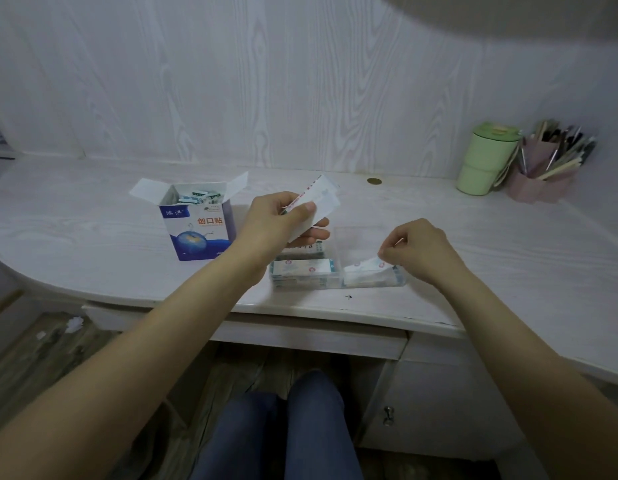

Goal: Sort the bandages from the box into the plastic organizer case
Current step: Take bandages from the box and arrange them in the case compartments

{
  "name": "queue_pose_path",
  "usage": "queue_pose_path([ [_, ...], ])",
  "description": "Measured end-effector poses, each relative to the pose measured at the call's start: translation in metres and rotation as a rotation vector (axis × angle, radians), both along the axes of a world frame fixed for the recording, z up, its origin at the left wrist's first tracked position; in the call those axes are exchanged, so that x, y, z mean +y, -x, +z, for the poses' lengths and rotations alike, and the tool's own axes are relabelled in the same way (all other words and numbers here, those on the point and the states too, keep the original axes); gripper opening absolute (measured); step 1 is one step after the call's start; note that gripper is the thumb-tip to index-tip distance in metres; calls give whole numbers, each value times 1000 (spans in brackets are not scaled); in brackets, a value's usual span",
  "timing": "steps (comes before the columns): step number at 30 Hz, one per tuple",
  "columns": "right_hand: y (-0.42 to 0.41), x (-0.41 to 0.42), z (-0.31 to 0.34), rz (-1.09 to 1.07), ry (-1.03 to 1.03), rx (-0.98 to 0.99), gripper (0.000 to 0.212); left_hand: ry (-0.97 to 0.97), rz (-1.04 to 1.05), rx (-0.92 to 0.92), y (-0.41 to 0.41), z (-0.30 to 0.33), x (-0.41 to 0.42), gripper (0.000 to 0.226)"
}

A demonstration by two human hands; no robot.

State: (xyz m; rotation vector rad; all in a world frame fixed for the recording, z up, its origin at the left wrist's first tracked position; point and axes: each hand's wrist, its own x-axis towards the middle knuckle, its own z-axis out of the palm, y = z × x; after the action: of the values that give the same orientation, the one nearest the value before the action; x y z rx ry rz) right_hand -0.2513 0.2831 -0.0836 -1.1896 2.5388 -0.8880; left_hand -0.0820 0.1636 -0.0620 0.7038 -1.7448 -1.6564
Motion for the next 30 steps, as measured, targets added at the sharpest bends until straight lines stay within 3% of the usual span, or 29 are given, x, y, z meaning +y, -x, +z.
queue_pose_path([
  [6, -4, -7, -2, 40, -153, 185, 10, 16, -13, -14, 3, 0, -1, 12],
  [13, -2, -11, -1, 95, -199, 158, 5, -1, -15, -38, 1, -1, 1, 12],
  [15, -5, -10, 2, 95, -98, 106, 12, -4, -16, -27, 0, -1, 0, 12],
  [19, -22, -8, 25, 141, 404, -206, 13, 25, -20, 10, -1, 0, 1, 8],
  [23, -38, -16, 34, 243, 433, -263, 6, -16, -65, 57, 0, 3, 7, 8],
  [27, -37, -24, 30, 182, 530, -350, 4, -62, -53, 68, -4, 3, 3, 9],
  [30, -37, -30, 27, 171, 668, -620, 7, -1, 29, 68, -13, 4, -7, 13],
])
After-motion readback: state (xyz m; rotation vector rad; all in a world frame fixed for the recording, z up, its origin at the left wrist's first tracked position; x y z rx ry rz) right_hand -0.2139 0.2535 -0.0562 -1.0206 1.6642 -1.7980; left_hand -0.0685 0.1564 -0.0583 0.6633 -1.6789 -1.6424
